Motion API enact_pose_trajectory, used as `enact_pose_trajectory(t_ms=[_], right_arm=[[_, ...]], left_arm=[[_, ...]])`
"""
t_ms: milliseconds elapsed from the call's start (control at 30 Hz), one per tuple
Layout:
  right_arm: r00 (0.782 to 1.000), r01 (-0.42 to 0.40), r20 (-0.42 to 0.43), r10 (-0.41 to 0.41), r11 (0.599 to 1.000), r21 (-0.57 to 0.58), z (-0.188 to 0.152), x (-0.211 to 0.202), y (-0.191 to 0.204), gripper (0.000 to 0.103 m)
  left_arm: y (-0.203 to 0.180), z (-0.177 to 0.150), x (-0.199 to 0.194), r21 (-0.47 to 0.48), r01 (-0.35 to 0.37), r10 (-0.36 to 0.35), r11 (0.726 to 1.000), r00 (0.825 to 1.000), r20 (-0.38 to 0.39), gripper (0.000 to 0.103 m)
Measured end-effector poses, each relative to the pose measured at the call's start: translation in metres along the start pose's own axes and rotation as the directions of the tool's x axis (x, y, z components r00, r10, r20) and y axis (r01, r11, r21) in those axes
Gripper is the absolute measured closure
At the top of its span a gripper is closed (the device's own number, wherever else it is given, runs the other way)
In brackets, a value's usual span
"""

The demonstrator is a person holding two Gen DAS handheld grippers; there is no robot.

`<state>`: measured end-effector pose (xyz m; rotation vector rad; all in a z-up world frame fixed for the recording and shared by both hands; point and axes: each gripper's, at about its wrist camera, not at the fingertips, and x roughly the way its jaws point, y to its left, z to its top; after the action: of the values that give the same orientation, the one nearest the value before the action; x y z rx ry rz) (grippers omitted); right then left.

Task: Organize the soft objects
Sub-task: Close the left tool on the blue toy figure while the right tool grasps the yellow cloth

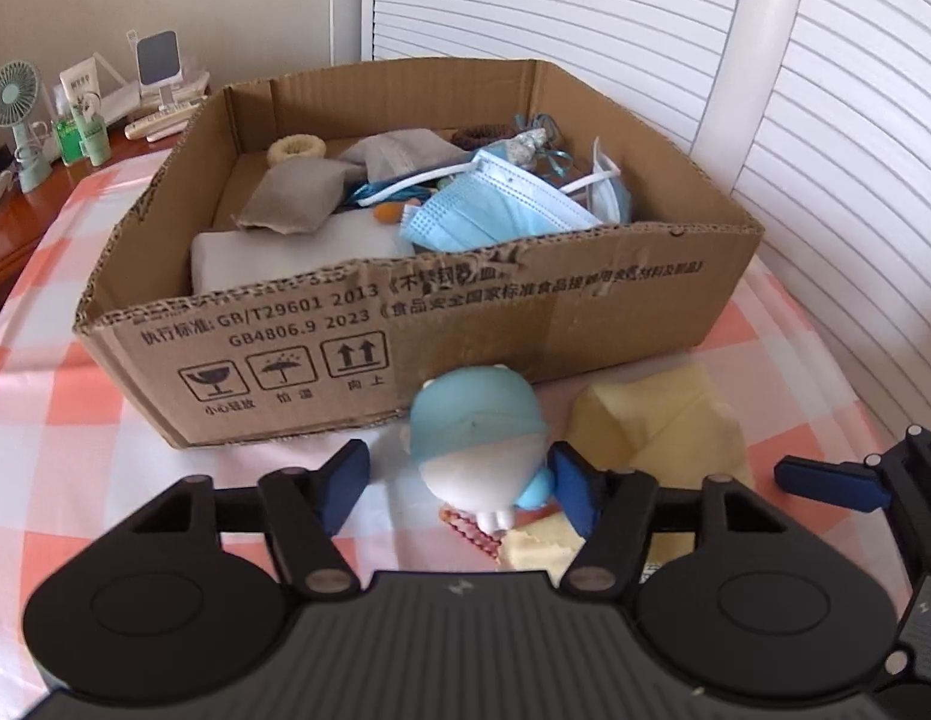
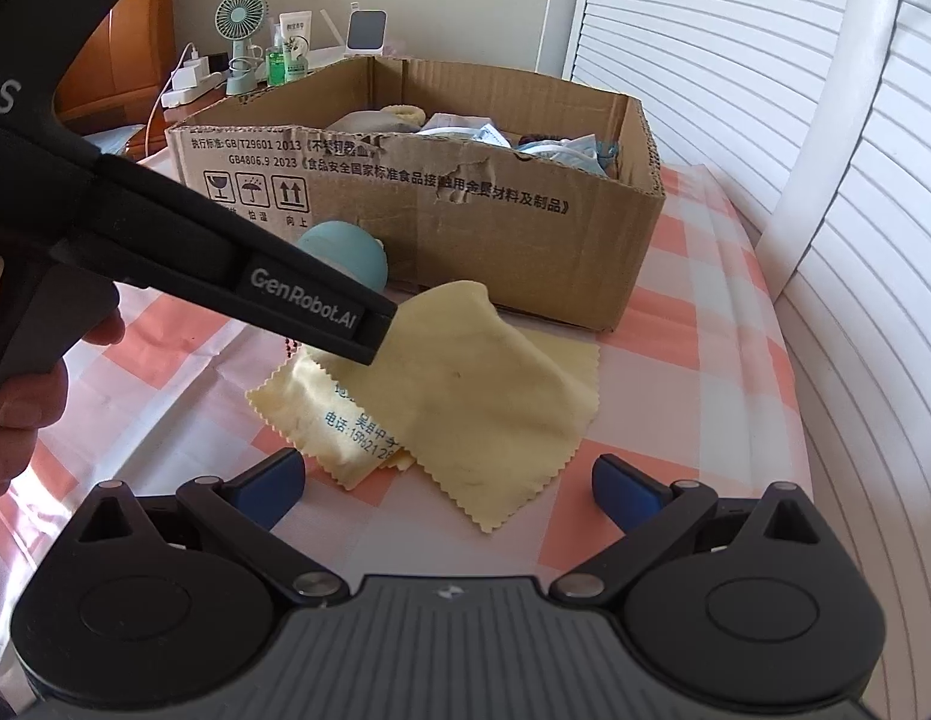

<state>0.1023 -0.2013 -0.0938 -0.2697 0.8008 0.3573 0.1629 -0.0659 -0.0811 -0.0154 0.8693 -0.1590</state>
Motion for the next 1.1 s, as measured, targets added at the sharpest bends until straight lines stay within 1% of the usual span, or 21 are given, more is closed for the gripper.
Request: enact_pose_trajectory(t_ms=[33,67,133,233,400,500,633,733,833,1000,1100], right_arm=[[1.0,-0.001,0.0,0.001,1.0,-0.003,0.0,0.0,0.001,0.0],[1.0,-0.001,0.001,0.001,1.0,-0.008,0.0,-0.001,0.002,0.0],[1.0,-0.002,0.003,0.002,1.0,-0.013,0.0,-0.001,0.003,0.0],[1.0,-0.005,0.004,0.005,1.0,-0.016,0.0,-0.001,0.004,0.0],[1.0,-0.003,0.004,0.003,1.0,-0.019,0.0,-0.001,0.004,0.0],[1.0,0.0,0.004,0.0,1.0,-0.011,0.0,0.0,0.003,0.0],[1.0,-0.011,0.002,0.011,1.0,0.017,0.002,0.002,0.0,0.0],[1.0,-0.007,0.005,0.007,1.0,0.01,0.002,0.003,0.001,0.0],[1.0,-0.004,0.011,0.004,1.0,-0.003,0.003,0.004,0.002,0.0],[0.999,-0.034,0.018,0.034,0.999,0.0,0.005,0.008,-0.004,0.0],[0.998,-0.05,0.034,0.05,0.999,0.003,0.008,0.015,-0.007,0.0]], left_arm=[[0.0,0.0,-0.001,0.002,0.007,-0.007,1.0,1.0,0.004,0.052],[0.001,0.0,-0.002,0.005,0.011,-0.011,1.0,1.0,0.006,0.056],[0.004,0.001,-0.003,0.012,0.016,-0.016,1.0,1.0,0.003,0.057],[0.008,-0.001,-0.006,0.031,0.0,0.0,1.0,1.0,0.006,0.057],[0.018,-0.006,-0.015,0.09,-0.018,0.017,0.996,1.0,0.009,0.057],[0.026,-0.011,-0.02,0.13,-0.005,0.006,0.991,1.0,-0.005,0.056],[0.034,-0.017,-0.022,0.116,-0.028,0.029,0.993,1.0,-0.006,0.055],[0.037,-0.019,-0.02,0.086,-0.027,0.027,0.996,1.0,0.001,0.055],[0.04,-0.021,-0.02,0.058,-0.007,0.007,0.998,1.0,0.004,0.058],[0.044,-0.023,-0.021,0.036,0.0,0.0,0.999,1.0,0.007,0.059],[0.045,-0.023,-0.021,0.042,0.0,0.0,0.999,1.0,0.006,0.059]])
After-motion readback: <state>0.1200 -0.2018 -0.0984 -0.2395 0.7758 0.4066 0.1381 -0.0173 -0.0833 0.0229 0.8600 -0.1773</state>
